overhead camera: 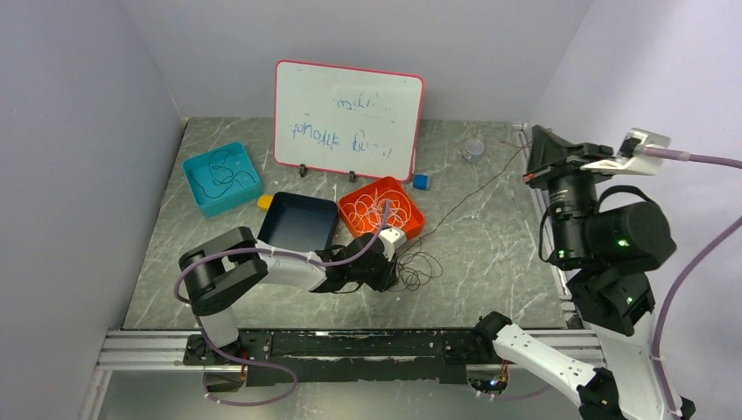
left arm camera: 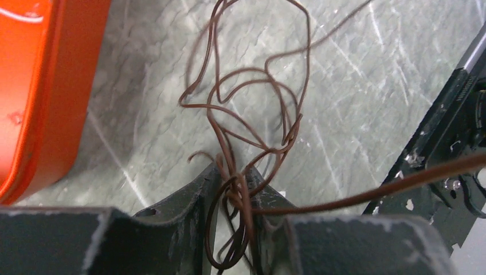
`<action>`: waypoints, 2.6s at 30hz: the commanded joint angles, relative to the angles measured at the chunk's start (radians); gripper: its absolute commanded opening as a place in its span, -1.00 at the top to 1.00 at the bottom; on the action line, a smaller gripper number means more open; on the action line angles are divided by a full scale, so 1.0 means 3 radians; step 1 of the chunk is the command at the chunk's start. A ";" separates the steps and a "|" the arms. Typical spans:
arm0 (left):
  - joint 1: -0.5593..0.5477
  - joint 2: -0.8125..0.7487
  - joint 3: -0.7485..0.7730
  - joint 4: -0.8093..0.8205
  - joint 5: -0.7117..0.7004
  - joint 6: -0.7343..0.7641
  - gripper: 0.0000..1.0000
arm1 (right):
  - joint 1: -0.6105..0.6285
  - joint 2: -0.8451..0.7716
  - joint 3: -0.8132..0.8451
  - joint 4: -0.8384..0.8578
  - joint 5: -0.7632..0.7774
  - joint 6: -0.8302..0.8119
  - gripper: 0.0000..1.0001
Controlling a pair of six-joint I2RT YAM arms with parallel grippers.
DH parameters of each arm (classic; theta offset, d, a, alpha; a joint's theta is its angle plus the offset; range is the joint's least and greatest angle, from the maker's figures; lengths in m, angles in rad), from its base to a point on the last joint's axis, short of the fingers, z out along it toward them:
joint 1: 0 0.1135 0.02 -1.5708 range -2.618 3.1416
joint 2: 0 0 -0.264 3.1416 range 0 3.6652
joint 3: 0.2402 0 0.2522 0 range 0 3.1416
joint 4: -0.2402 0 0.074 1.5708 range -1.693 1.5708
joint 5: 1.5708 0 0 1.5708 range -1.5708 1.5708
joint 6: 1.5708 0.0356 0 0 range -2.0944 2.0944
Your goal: Untangle the cables
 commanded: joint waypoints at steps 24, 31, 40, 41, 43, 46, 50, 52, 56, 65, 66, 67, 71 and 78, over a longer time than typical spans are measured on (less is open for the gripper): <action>-0.0020 -0.0106 -0.0118 -0.0151 -0.0312 -0.0119 0.86 | 0.0010 0.0306 0.0817 0.1920 0.0579 -0.2349 1.00; -0.0020 -0.0116 -0.0131 -0.0219 -0.0412 -0.0165 0.86 | 0.0017 0.0310 0.0847 0.2176 0.0656 -0.2744 1.00; 0.0130 0.0125 0.0002 -0.0785 -0.0722 -0.0664 0.86 | 0.0099 0.0288 0.0899 0.2932 0.0745 -0.3432 1.00; 0.0159 0.0148 -0.0003 -0.0793 -0.0694 -0.0703 0.86 | 0.0133 0.0291 0.0914 0.2992 0.0743 -0.3491 1.00; 0.0190 0.0165 -0.0023 -0.0795 -0.0669 -0.0737 0.86 | 0.0202 0.0299 0.0972 0.3097 0.0742 -0.3604 1.00; 0.0230 0.0180 -0.0025 -0.0836 -0.0675 -0.0777 0.86 | 0.0319 0.0320 0.1057 0.3220 0.0744 -0.3766 1.00; 0.0272 0.0198 -0.0029 -0.0831 -0.0648 -0.0778 0.86 | 0.0501 0.0352 0.1142 0.3168 0.0796 -0.3814 1.00; 0.0275 0.0175 -0.0036 -0.0787 -0.0613 -0.0724 0.86 | 0.0590 0.0347 0.1089 0.3117 0.0893 -0.3815 1.00; 0.0266 0.0008 -0.0020 -0.0717 -0.0469 -0.0508 0.83 | 0.0716 0.0287 0.0920 0.2836 0.1106 -0.3620 1.00; 0.0245 -0.0913 -0.0120 -0.0554 -0.0401 -0.0039 -0.17 | 0.0786 0.0194 0.0887 0.1646 0.1043 -0.2523 1.00; 0.0242 -0.1005 -0.0121 -0.0543 -0.0379 0.0006 -0.24 | 0.0791 0.0221 0.0899 0.1547 0.1031 -0.2459 1.00; 0.0245 -0.1087 -0.0116 -0.0537 -0.0345 0.0050 -0.45 | 0.0796 0.0253 0.0923 0.1450 0.1022 -0.2397 1.00; 0.0243 -0.1411 -0.0112 -0.0496 -0.0229 0.0164 -0.73 | 0.0812 0.0320 0.0919 0.1055 0.0875 -0.2037 1.00; 0.0246 -0.1899 -0.0115 -0.0457 -0.0183 0.0366 -0.90 | 0.0812 0.0527 0.0923 0.0624 0.0542 -0.1616 1.00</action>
